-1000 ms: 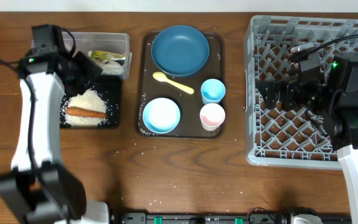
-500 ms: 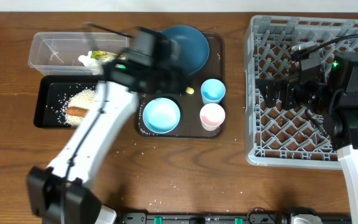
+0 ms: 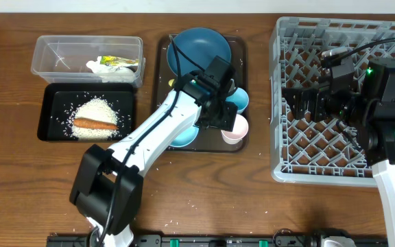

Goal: Sort waste into correct bins and load items into the dishwasher rack
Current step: 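Grasp the pink cup with the left gripper and lift it, then hand the pink cup from the left gripper to the right gripper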

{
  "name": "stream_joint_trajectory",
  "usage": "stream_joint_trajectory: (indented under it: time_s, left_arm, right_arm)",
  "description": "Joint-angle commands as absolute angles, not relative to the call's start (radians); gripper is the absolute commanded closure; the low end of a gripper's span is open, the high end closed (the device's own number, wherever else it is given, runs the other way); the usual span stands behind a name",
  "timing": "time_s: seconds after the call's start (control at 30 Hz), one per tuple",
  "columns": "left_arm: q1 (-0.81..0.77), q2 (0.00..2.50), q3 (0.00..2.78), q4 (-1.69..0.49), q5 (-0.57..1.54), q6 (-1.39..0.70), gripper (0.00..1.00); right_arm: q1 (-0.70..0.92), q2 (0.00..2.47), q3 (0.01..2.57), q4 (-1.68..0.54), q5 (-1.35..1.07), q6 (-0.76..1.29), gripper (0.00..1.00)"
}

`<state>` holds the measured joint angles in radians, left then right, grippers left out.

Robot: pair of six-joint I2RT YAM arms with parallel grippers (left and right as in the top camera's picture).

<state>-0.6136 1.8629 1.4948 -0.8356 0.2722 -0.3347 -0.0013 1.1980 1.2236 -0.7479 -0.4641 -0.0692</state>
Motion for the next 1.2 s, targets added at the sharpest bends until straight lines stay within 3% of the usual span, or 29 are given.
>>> stream_joint_trajectory:
  time_s: [0.0, 0.13, 0.27, 0.5, 0.83, 1.17]
  left_arm:
    - [-0.617, 1.902, 1.491, -0.843, 0.208, -0.379, 0.49]
    - [-0.617, 1.943, 1.491, -0.840, 0.204, -0.380, 0.51]
    - [-0.618, 1.967, 1.491, -0.840, 0.204, -0.380, 0.60]
    - [-0.617, 1.969, 1.492, -0.836, 0.204, -0.414, 0.94]
    - [-0.507, 1.879, 1.540, -0.959, 0.396, -0.370, 0.94]
    - [-0.241, 1.778, 1.539, -0.836, 0.974, -0.326, 0.94]
  right_arm:
    - [0.020, 1.205, 1.242, -0.751, -0.479, -0.057, 0.01]
    - [0.020, 1.205, 1.242, -0.752, -0.479, -0.057, 0.01]
    - [0.020, 1.205, 1.242, -0.752, -0.479, -0.057, 0.01]
    - [0.020, 1.205, 1.242, -0.752, -0.479, -0.057, 0.01]
    - [0.020, 1.205, 1.242, -0.752, -0.480, -0.057, 0.01]
    - [0.051, 1.258, 1.242, -0.595, -0.658, 0.066, 0.01]
